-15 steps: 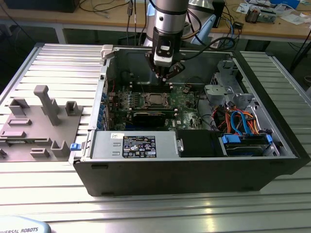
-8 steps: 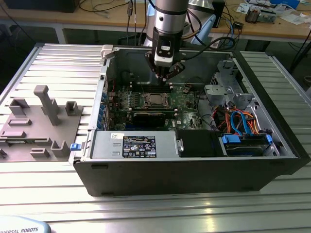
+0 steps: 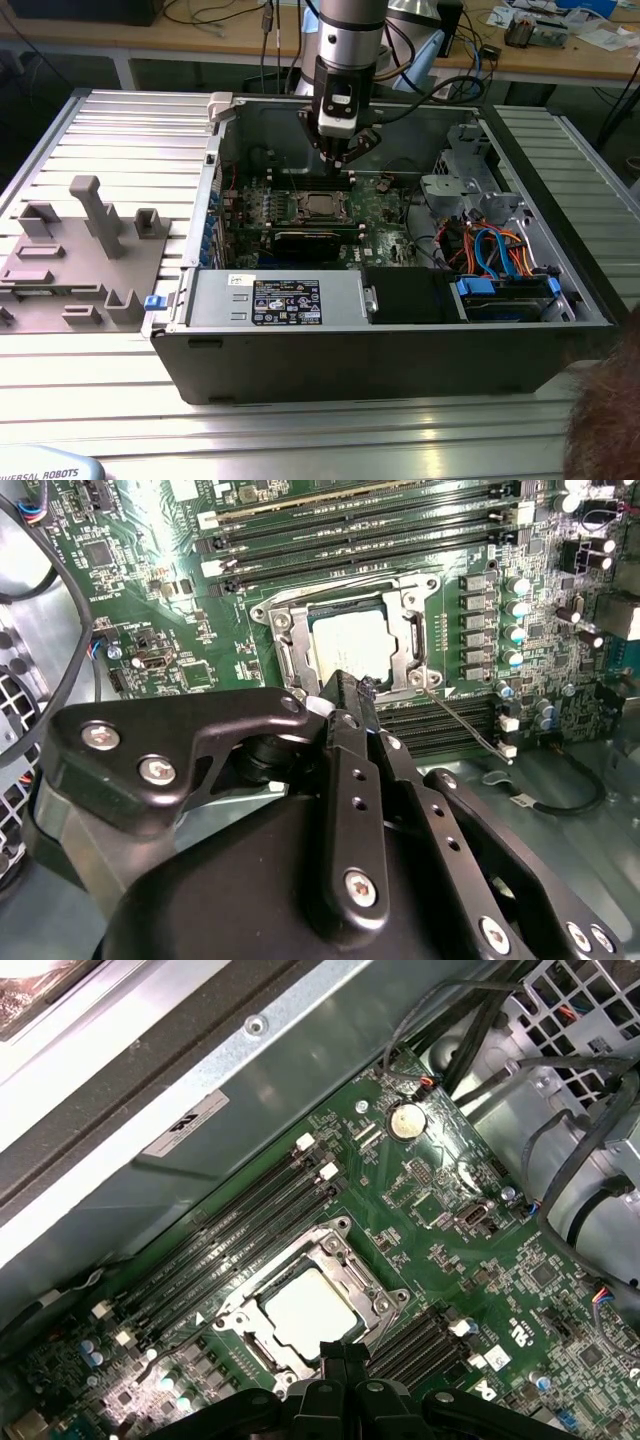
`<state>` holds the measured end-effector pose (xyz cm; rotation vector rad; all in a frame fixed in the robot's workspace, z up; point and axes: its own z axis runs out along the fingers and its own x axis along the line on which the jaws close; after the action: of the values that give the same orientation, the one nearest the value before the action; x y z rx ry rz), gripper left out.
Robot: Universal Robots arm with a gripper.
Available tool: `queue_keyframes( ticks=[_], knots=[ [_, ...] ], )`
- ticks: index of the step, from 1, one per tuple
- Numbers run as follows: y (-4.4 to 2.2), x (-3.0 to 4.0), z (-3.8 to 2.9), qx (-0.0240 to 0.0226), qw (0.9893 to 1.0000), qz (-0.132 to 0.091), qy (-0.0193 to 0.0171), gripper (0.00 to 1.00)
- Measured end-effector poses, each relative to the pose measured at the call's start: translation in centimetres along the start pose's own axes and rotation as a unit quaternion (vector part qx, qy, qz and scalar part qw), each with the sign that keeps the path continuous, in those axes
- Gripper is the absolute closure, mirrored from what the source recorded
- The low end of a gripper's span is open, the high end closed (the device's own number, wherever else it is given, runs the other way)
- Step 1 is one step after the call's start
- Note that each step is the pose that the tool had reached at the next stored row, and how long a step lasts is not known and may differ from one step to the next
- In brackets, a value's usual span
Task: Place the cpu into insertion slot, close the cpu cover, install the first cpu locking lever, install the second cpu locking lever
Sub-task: 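Install the first cpu locking lever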
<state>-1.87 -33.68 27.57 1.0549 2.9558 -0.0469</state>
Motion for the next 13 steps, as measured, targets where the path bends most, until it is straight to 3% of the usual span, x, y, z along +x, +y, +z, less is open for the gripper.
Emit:
queue_keyframes(
  ticks=[13],
  knots=[
    [0.00,0.00,0.00,-0.0001,0.9999,-0.011,-0.0003,0.89]
  ],
)
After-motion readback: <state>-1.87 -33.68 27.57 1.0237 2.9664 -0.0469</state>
